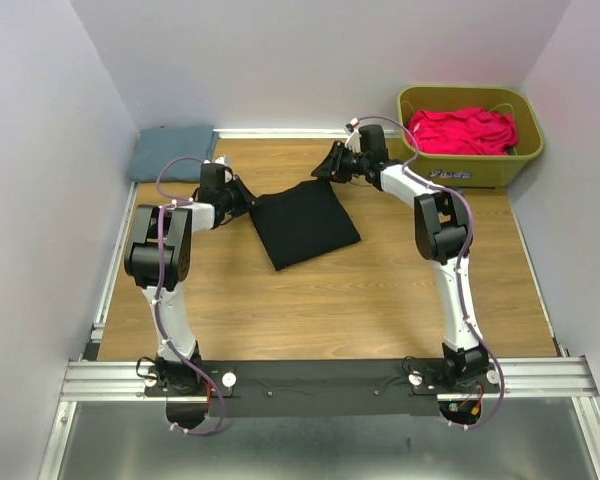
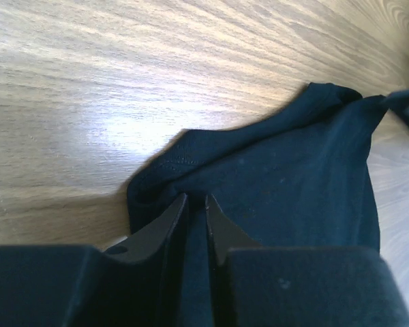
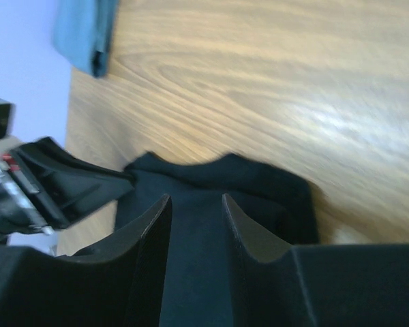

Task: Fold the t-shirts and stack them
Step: Fold the tshirt

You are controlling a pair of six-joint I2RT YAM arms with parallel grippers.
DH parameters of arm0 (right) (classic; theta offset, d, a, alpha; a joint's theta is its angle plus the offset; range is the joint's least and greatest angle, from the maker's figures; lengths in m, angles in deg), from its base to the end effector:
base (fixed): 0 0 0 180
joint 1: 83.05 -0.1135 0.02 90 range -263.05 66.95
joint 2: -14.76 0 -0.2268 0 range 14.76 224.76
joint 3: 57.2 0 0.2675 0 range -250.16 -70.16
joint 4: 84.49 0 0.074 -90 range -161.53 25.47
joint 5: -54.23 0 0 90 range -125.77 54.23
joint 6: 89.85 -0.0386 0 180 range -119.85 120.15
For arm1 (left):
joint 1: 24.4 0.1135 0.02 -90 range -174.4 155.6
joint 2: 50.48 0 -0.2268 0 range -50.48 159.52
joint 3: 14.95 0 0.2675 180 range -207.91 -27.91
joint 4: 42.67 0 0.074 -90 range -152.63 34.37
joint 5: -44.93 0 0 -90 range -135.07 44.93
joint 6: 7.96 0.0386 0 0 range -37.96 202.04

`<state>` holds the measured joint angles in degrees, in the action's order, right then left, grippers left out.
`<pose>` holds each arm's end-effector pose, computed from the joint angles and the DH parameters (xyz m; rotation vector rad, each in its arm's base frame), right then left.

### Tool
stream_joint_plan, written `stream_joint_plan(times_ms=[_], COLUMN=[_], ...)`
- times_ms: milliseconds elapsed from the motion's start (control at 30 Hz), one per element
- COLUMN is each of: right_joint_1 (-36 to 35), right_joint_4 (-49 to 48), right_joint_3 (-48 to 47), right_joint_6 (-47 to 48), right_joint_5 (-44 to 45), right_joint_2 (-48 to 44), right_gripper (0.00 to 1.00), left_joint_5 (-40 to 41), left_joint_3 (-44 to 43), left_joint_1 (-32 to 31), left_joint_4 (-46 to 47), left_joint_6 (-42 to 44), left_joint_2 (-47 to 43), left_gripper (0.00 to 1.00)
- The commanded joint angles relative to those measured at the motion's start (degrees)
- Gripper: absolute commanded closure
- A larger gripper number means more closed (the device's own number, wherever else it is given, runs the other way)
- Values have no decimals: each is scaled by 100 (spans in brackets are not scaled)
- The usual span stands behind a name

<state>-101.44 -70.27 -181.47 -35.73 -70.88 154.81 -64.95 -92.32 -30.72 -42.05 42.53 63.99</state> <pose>0.5080 0.1923 0.1336 -0.0623 2.2215 1.1912 0.4120 -0.0588 0.0930 -0.4580 2.2424 -0.8156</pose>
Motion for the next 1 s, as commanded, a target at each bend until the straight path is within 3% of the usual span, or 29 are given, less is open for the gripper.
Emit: stream_joint_plan(times_ms=[0,300,400,533,667,867,967], right_joint_1=[29,38,29,-59,-173,-174,-147], right_joint_4=[24,41,41,24,-73,-415,-626], right_joint_3=[293,372,574,1538,2636,4098,4687], right_joint_6=[142,195,230,318,318,301,389], right_joint_5=[373,585,470,313,-152,-470,-453], right_joint_2=[172,-152,-530,-1539,-2470,-3519,-3695], right_gripper=[57,57,56,56,56,56,56], left_joint_5=[45,529,634,749,591,117,19], left_joint_3=[-38,-2,42,-37,278,1332,1904], left_joint_1=[26,114,97,-87,-623,-1581,-1696], left_joint_4=[-84,-347,-470,-812,-1059,-1297,-1288], left_joint_6=[-74,-13,4,215,259,93,101], left_joint_2=[14,-417,-803,-1592,-2314,-2957,-2966], left_gripper=[79,82,74,65,64,64,65])
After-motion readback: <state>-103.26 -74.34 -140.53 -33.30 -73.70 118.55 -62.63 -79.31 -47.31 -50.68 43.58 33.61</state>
